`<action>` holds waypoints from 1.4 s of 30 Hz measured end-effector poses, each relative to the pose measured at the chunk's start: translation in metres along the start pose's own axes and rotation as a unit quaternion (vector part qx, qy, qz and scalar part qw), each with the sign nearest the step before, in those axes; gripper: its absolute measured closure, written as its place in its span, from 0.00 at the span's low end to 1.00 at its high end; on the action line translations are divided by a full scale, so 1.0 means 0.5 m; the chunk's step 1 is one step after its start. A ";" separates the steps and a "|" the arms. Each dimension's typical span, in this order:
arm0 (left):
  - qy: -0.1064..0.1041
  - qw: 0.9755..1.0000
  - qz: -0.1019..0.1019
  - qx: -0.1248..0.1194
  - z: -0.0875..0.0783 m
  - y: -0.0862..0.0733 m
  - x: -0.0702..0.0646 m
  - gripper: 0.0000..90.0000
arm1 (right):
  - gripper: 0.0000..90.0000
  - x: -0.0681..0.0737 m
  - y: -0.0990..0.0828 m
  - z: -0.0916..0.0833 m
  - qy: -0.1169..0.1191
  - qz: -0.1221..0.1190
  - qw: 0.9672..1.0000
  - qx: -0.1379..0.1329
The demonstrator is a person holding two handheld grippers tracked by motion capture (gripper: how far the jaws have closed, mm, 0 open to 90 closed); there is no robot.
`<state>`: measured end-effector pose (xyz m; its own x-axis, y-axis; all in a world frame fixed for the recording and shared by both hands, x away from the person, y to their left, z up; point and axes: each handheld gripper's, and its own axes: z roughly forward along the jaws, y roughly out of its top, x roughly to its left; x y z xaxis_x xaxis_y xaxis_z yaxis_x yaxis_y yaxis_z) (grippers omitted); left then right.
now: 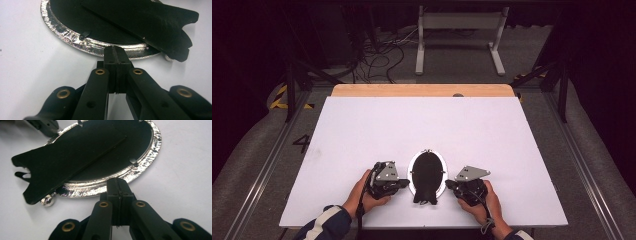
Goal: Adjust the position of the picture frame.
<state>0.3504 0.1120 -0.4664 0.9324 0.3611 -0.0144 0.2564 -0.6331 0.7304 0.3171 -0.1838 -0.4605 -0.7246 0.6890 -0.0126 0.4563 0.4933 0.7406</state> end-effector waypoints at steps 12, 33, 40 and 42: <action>-0.010 0.999 0.028 0.010 -0.004 -0.001 -0.033 0.98 | 1.00 0.020 -0.006 -0.008 0.015 -0.014 1.000 0.002; 0.000 0.999 0.045 0.017 0.030 0.036 -0.034 1.00 | 1.00 0.007 -0.004 -0.005 0.007 -0.013 1.000 0.001; 0.005 0.999 0.046 0.014 0.040 0.045 -0.027 1.00 | 1.00 0.002 -0.004 -0.004 -0.002 -0.008 1.000 -0.001; 0.003 0.999 0.046 0.014 0.042 0.046 -0.025 1.00 | 1.00 0.003 -0.004 -0.003 -0.003 -0.008 1.000 -0.002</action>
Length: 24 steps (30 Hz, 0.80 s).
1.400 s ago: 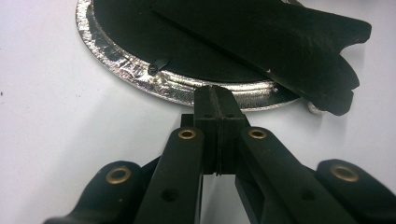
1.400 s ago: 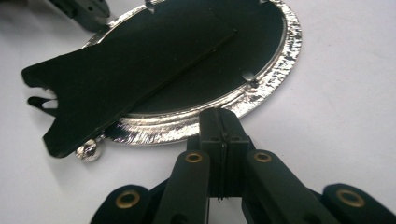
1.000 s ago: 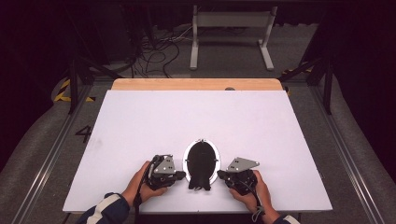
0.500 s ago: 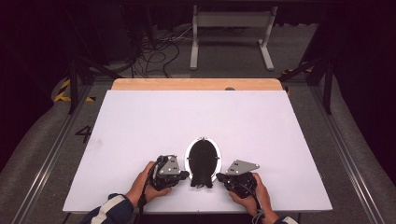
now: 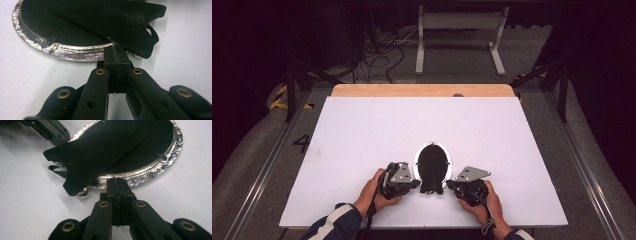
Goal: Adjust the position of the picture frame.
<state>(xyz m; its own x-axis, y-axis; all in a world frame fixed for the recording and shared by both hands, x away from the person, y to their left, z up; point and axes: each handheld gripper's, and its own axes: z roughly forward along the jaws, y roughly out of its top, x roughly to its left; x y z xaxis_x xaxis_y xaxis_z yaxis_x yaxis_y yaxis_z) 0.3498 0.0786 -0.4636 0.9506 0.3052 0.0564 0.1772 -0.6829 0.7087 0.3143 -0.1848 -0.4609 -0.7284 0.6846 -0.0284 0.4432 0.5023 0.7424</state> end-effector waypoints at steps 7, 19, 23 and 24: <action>0.006 1.000 -0.001 -0.002 0.005 0.004 0.007 1.00 | 1.00 0.002 0.002 0.003 -0.001 0.000 1.000 0.000; 0.005 1.000 -0.002 -0.006 0.014 0.010 0.016 1.00 | 1.00 -0.009 0.004 0.006 -0.006 0.006 1.000 -0.002; 0.009 1.000 -0.001 -0.005 0.016 0.013 0.016 1.00 | 1.00 -0.010 0.005 0.007 -0.007 0.004 1.000 -0.002; 0.011 1.000 0.001 -0.005 0.017 0.014 0.017 1.00 | 1.00 -0.010 0.005 0.007 -0.007 0.004 1.000 -0.002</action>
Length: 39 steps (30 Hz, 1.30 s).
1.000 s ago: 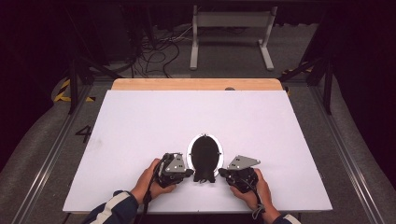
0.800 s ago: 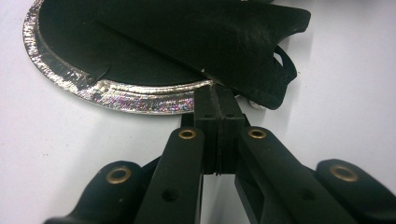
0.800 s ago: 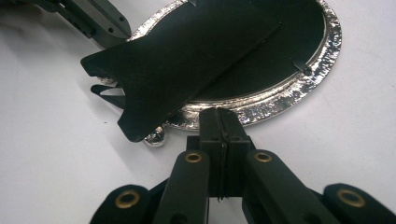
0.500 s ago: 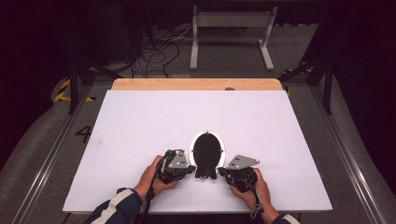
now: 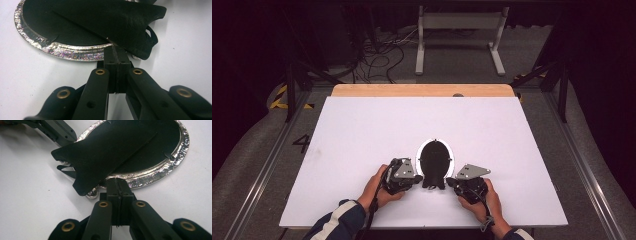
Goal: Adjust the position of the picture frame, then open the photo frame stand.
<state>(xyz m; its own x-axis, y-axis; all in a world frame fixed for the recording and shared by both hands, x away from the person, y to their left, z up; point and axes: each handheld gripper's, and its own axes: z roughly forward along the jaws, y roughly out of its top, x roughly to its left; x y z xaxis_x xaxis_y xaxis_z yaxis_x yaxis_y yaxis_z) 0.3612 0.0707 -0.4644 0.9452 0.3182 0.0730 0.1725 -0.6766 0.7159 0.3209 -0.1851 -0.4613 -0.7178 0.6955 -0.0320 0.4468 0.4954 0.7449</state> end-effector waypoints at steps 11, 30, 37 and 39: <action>-0.001 1.000 -0.011 -0.007 0.003 -0.001 0.003 0.98 | 0.99 -0.010 0.003 0.004 0.010 0.008 1.000 -0.002; 0.054 0.997 -0.012 -0.062 -0.136 -0.092 0.015 0.59 | 0.90 -0.041 -0.018 -0.038 0.012 0.021 0.999 -0.021; 0.092 0.993 -0.050 -0.058 -0.184 -0.150 0.020 0.28 | 0.85 -0.045 -0.017 -0.047 0.017 0.022 0.999 -0.021; 0.096 0.993 -0.054 -0.052 -0.191 -0.158 0.021 0.26 | 0.84 -0.045 -0.017 -0.046 0.019 0.022 0.999 -0.020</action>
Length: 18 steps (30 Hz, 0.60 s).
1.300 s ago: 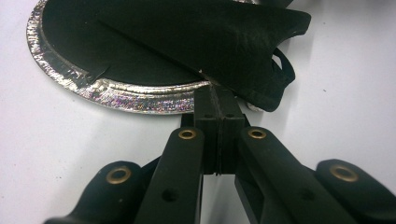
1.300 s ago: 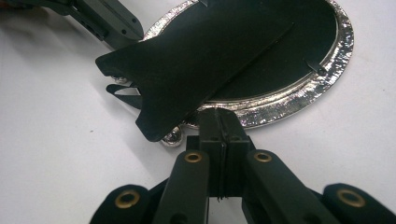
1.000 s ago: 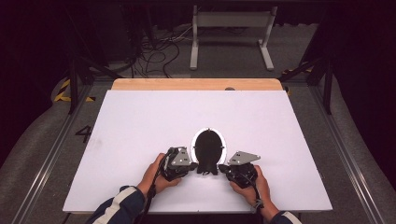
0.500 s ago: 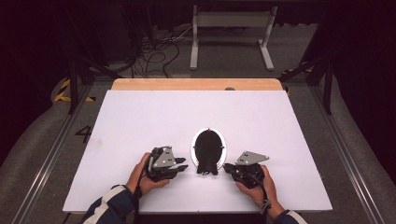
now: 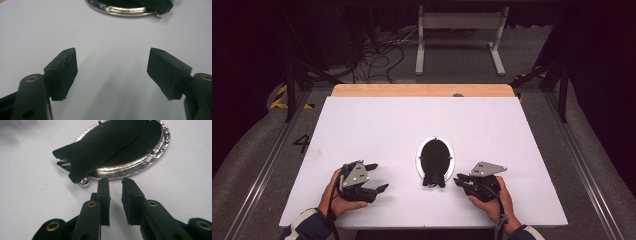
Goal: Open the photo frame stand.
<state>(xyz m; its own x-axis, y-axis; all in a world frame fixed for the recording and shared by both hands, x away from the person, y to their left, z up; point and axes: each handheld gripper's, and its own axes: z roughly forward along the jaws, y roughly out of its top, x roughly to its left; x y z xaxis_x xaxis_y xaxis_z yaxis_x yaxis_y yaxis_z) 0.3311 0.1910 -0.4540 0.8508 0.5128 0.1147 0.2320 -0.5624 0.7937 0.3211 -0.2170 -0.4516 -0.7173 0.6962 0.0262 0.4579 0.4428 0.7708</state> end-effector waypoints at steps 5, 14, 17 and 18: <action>0.008 1.000 -0.009 0.013 -0.024 -0.029 0.006 0.22 | 0.80 0.007 0.002 0.004 0.013 -0.008 1.000 0.015; 0.019 0.999 -0.043 0.014 -0.061 -0.068 0.008 0.18 | 0.76 0.031 0.018 0.020 0.037 -0.014 0.998 0.045; 0.023 0.998 -0.048 0.016 -0.067 -0.074 0.010 0.18 | 0.75 0.036 0.023 0.028 0.038 -0.016 0.997 0.058; 0.025 0.998 -0.048 0.017 -0.067 -0.075 0.010 0.18 | 0.75 0.036 0.025 0.028 0.038 -0.016 0.997 0.061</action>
<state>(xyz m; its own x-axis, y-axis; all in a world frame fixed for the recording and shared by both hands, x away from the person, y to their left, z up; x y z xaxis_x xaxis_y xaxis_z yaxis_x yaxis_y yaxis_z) 0.3110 0.2363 -0.4630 0.7998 0.5962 0.0698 0.3278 -0.5313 0.7812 0.3212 -0.1912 -0.4504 -0.7681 0.6380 0.0538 0.4909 0.5329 0.6893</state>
